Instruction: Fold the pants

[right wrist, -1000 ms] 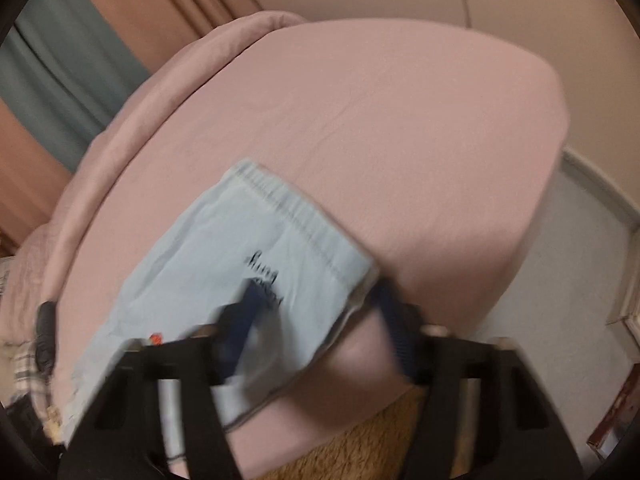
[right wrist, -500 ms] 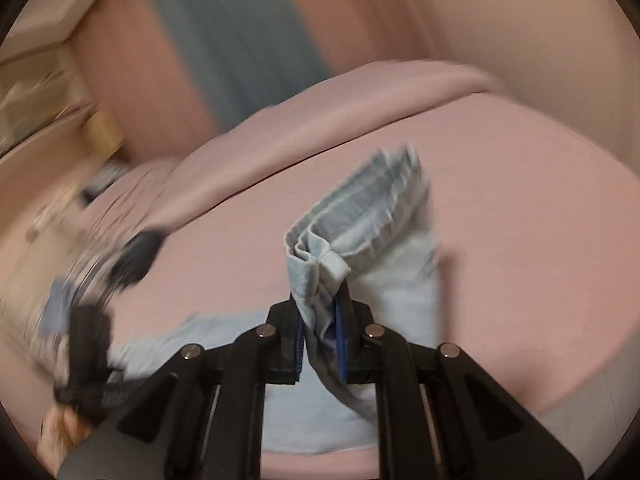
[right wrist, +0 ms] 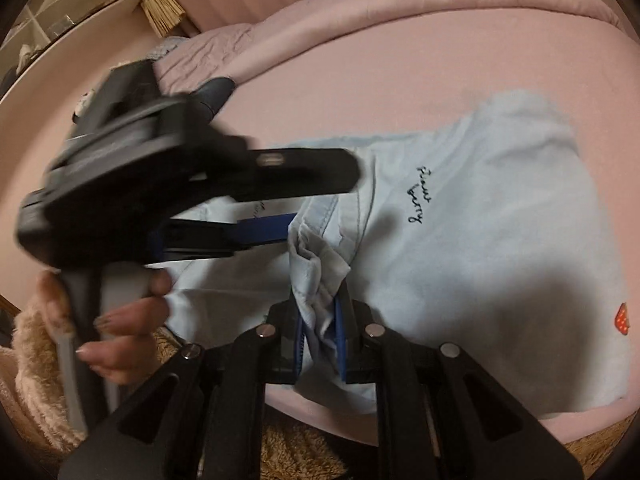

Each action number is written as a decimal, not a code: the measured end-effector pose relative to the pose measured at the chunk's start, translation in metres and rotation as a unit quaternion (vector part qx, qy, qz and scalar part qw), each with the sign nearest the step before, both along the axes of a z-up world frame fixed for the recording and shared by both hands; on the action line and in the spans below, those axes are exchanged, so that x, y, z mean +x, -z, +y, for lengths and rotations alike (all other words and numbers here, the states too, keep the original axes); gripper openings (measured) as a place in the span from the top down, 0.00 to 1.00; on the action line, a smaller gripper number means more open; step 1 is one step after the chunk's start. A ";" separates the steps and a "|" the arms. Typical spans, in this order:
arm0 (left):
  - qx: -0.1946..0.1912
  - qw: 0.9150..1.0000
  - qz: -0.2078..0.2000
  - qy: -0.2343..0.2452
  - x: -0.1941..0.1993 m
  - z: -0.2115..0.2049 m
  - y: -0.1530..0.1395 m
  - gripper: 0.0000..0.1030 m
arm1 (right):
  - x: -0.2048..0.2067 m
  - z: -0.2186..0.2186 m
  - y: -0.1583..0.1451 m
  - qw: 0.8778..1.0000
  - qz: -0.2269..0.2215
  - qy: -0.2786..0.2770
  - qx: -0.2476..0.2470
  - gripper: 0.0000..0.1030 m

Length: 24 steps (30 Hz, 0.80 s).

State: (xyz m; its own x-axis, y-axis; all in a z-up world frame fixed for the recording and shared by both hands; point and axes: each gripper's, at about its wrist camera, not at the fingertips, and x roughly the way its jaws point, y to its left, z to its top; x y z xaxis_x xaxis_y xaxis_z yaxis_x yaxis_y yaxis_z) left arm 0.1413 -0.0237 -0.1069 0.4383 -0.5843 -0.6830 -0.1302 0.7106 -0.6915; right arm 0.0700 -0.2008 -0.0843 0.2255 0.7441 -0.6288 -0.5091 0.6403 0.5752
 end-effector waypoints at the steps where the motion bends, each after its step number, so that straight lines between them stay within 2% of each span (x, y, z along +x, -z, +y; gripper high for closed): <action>1: -0.001 1.000 0.002 0.001 0.003 -0.002 0.001 0.30 | 0.000 0.000 -0.001 1.000 0.001 -0.002 0.005 0.87; 2: -0.003 1.000 -0.001 0.003 0.008 -0.003 0.001 0.46 | -0.002 0.000 -0.003 1.000 0.001 -0.003 0.004 0.87; 3: 0.006 1.000 -0.001 0.004 0.012 -0.004 0.000 0.56 | -0.004 0.002 -0.005 1.000 -0.006 -0.005 -0.001 0.87; 4: 0.020 1.000 0.002 0.004 0.008 0.001 -0.006 0.81 | -0.007 0.004 -0.008 1.000 -0.016 -0.006 -0.009 0.87; 5: 0.054 0.998 0.008 0.006 0.009 0.003 -0.009 0.97 | -0.007 0.007 -0.011 1.000 -0.025 -0.007 -0.014 0.87; 6: 0.072 0.997 0.006 0.004 0.007 0.008 -0.011 0.97 | -0.009 0.009 -0.014 0.999 -0.031 -0.008 -0.018 0.87; 8: 0.072 0.997 -0.012 -0.006 -0.001 0.019 -0.020 0.97 | -0.010 0.017 -0.019 0.999 -0.032 -0.015 -0.008 0.87; 11: 0.096 0.995 -0.031 -0.021 -0.016 0.039 -0.031 0.97 | -0.012 0.029 -0.024 0.999 -0.037 -0.029 0.008 0.85; 14: 0.124 0.992 -0.016 -0.032 -0.025 0.055 -0.028 0.97 | -0.012 0.053 -0.018 0.998 -0.035 -0.049 0.004 0.84; 17: 0.160 0.987 0.000 -0.024 -0.012 0.053 -0.013 0.96 | -0.016 0.073 -0.007 0.998 -0.027 -0.060 -0.019 0.83; 20: 0.173 0.985 0.007 -0.018 -0.011 0.050 -0.005 0.95 | -0.011 0.082 0.004 0.997 -0.007 -0.065 -0.042 0.82; 22: 0.181 0.983 0.004 -0.012 -0.008 0.046 -0.007 0.94 | -0.008 0.079 0.001 0.997 -0.001 -0.063 -0.043 0.77; 24: 0.178 0.984 0.003 -0.010 -0.007 0.048 -0.011 0.94 | -0.005 0.066 -0.006 0.998 0.004 -0.051 -0.044 0.55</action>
